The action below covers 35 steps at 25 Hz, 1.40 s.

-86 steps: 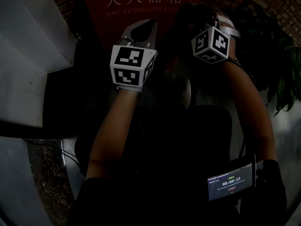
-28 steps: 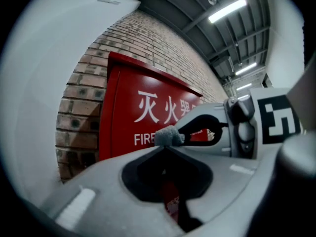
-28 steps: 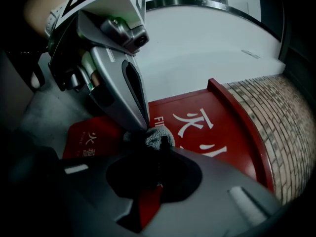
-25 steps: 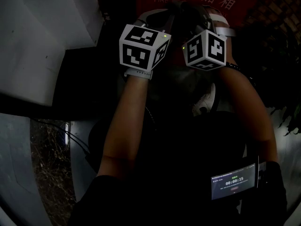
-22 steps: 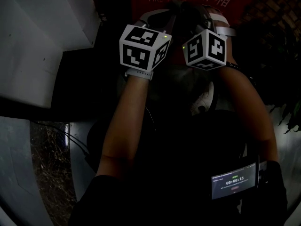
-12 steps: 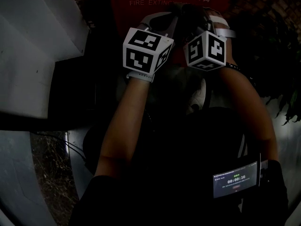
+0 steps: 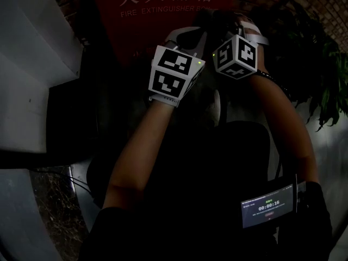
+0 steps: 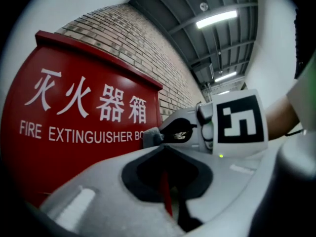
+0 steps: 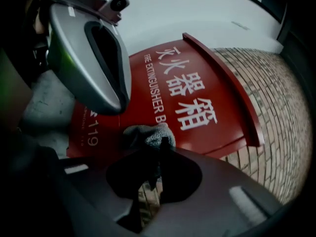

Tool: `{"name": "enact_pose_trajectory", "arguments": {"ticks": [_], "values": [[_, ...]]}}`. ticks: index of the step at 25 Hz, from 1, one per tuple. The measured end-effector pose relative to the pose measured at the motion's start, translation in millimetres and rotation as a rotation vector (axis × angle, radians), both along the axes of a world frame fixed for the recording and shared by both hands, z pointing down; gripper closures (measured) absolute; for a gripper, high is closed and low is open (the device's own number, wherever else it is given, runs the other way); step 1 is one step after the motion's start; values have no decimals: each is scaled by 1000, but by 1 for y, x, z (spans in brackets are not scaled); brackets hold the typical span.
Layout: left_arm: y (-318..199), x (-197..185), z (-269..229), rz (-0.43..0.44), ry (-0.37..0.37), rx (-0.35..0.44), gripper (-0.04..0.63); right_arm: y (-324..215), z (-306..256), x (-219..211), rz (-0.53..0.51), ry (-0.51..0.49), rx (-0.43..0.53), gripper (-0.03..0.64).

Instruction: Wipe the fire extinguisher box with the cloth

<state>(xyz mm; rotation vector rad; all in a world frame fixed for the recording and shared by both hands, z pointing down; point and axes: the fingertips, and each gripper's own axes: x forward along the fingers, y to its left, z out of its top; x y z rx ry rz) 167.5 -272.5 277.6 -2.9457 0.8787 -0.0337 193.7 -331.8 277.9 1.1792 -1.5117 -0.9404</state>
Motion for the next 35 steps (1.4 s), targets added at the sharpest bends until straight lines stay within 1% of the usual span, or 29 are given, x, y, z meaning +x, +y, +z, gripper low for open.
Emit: {"name": "enact_pose_trajectory", "arguments": {"ticks": [3, 6, 9, 13, 16, 17, 19, 21, 24, 27, 30, 32, 35], "values": [[5, 3, 0, 16, 10, -10, 592, 1, -1, 22, 43, 1, -1, 584], [3, -4, -3, 13, 28, -17, 592, 2, 0, 34, 72, 20, -5, 584], [-6, -19, 1, -23, 27, -30, 592, 3, 3, 40, 92, 46, -22, 584], [-17, -45, 3, -76, 59, -62, 592, 12, -2, 32, 82, 64, -18, 584], [-25, -69, 3, -129, 66, -64, 592, 21, -8, 5, 25, 104, -3, 584], [-28, -77, 5, -150, 58, -64, 592, 23, -10, -7, 1, 122, 2, 584], [-34, -91, 11, -194, 14, -54, 592, 25, -12, -31, -41, 139, 8, 584], [-39, -105, 16, -235, -35, -33, 592, 26, -11, -55, -78, 136, 9, 584], [-45, -128, 19, -292, -70, -5, 592, 23, -8, -89, -129, 118, 5, 584], [-51, -149, 22, -340, -79, 2, 592, 16, -2, -121, -173, 106, 0, 584], [-55, -166, 24, -368, -74, -7, 592, 9, 4, -153, -218, 99, -7, 584], [-58, -180, 26, -388, -88, -6, 592, 4, 8, -175, -250, 93, -9, 584], [-64, -203, 25, -418, -113, 21, 592, -1, 14, -207, -295, 72, -17, 584]]}}
